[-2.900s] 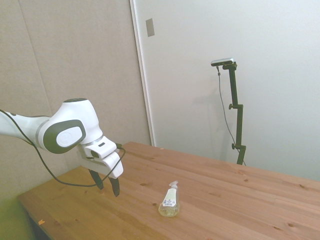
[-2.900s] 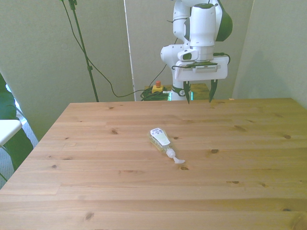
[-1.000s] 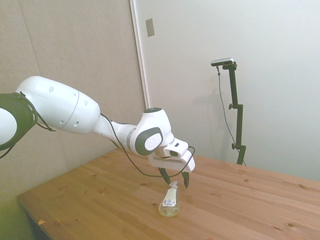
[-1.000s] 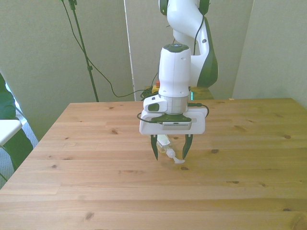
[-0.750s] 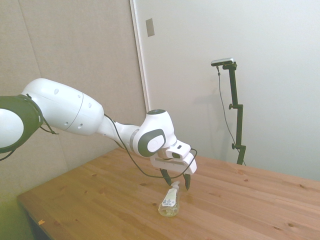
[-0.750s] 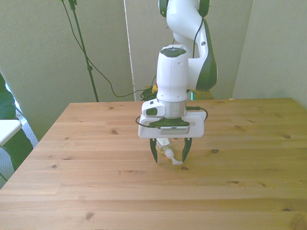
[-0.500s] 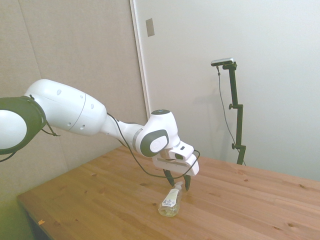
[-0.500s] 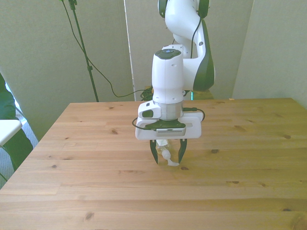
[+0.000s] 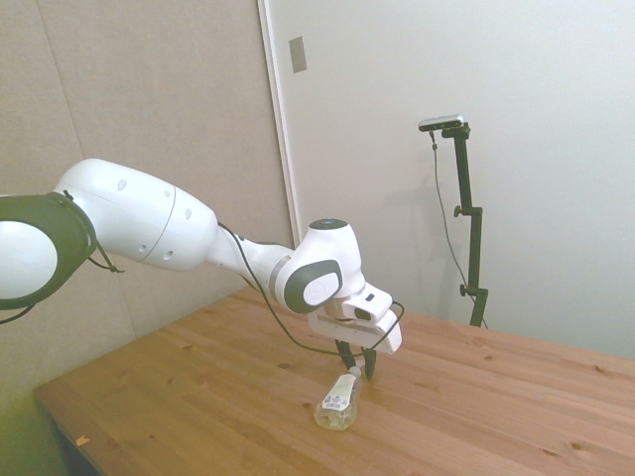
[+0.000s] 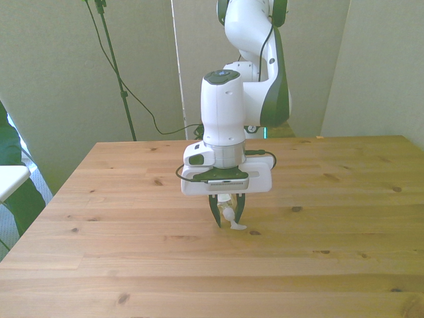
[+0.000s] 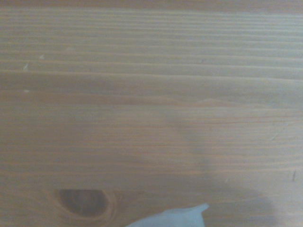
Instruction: Stand the sanitizer
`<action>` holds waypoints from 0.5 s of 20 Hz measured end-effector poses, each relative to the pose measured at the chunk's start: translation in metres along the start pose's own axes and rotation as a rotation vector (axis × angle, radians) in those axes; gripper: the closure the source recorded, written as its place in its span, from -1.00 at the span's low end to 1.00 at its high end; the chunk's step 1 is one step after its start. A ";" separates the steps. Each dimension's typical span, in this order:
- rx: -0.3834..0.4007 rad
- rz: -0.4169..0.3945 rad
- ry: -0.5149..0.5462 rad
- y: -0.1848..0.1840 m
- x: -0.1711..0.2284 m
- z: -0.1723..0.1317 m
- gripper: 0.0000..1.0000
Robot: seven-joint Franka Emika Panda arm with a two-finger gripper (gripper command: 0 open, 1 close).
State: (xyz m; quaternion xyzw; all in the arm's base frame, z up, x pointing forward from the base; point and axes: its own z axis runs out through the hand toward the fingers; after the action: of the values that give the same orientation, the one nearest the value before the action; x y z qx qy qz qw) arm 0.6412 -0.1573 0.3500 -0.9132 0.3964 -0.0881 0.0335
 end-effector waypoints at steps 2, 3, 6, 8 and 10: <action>0.002 0.010 0.000 0.002 0.003 0.000 1.00; 0.004 0.015 -0.003 0.003 0.004 0.000 1.00; 0.008 0.029 -0.004 0.005 0.006 0.000 1.00; 0.019 0.050 0.009 0.006 0.008 -0.001 1.00; 0.050 0.090 0.066 0.003 0.012 -0.009 1.00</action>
State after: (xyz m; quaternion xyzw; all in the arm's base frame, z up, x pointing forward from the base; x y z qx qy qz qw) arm 0.6453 -0.1684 0.3602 -0.8900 0.4355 -0.1266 0.0473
